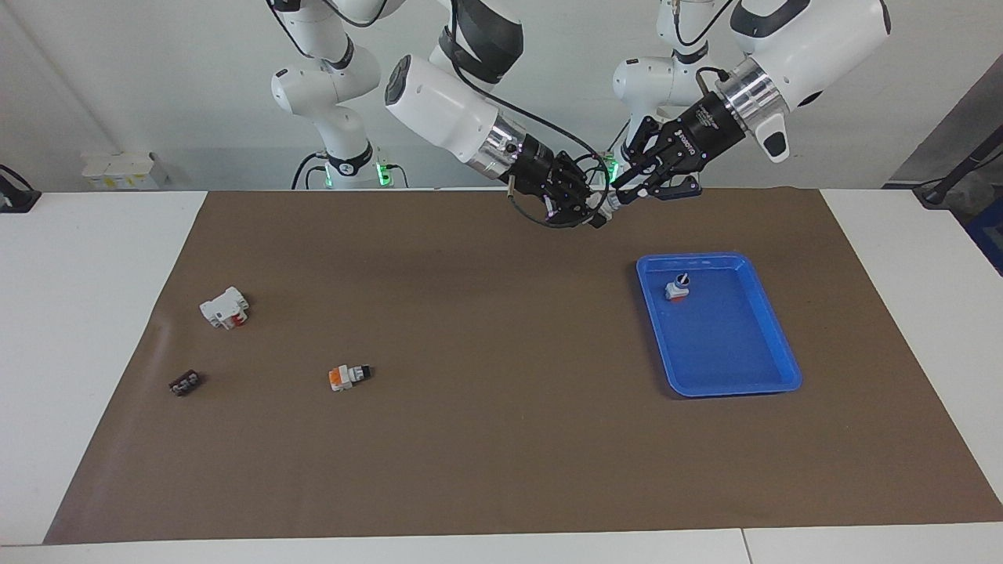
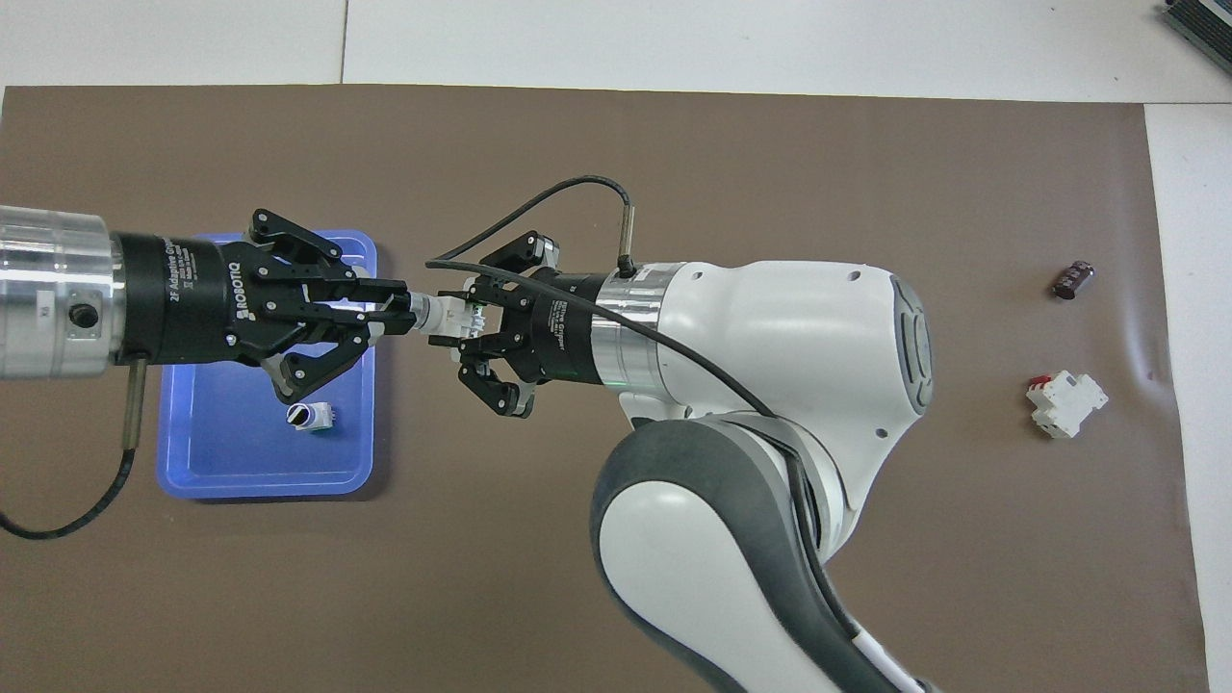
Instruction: Turn and place switch with both arms
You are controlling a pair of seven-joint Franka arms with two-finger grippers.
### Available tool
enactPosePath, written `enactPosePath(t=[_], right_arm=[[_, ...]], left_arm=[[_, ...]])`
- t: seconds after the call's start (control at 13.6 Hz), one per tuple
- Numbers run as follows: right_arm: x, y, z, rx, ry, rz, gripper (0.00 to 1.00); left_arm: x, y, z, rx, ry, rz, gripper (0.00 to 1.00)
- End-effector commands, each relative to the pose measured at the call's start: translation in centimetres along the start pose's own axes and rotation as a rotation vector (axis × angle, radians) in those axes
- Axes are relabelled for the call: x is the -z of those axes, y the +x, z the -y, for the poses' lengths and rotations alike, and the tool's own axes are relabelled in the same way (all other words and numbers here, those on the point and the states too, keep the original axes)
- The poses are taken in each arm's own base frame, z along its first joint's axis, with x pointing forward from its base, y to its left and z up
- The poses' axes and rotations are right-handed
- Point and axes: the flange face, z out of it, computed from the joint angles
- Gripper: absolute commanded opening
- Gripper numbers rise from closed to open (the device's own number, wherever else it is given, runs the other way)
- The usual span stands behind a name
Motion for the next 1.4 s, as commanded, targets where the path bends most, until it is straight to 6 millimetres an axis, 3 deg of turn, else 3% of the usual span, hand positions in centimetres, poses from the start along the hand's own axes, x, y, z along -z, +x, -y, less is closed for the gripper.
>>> enactPosePath(t=[0.0, 1.03, 1.18, 1.32], right_arm=[[0.1, -0.4, 0.0, -0.007, -0.002, -0.005, 0.00], [0.3, -0.5, 0.1, -0.006, -0.001, -0.003, 0.00], [0.3, -0.5, 0.1, -0.004, -0.001, -0.003, 0.00], [0.2, -0.5, 0.0, -0.006, -0.002, -0.003, 0.00]], left_arm=[[-0.8, 0.4, 0.6, -0.031, 0.029, 0.012, 0.21], [-0.7, 2.4, 0.4, -0.082, 0.036, -0.004, 0.17], [-0.7, 2.4, 0.4, -0.090, 0.032, -0.007, 0.28], [-0.8, 2.6, 0.4, -0.091, 0.034, -0.008, 0.28]])
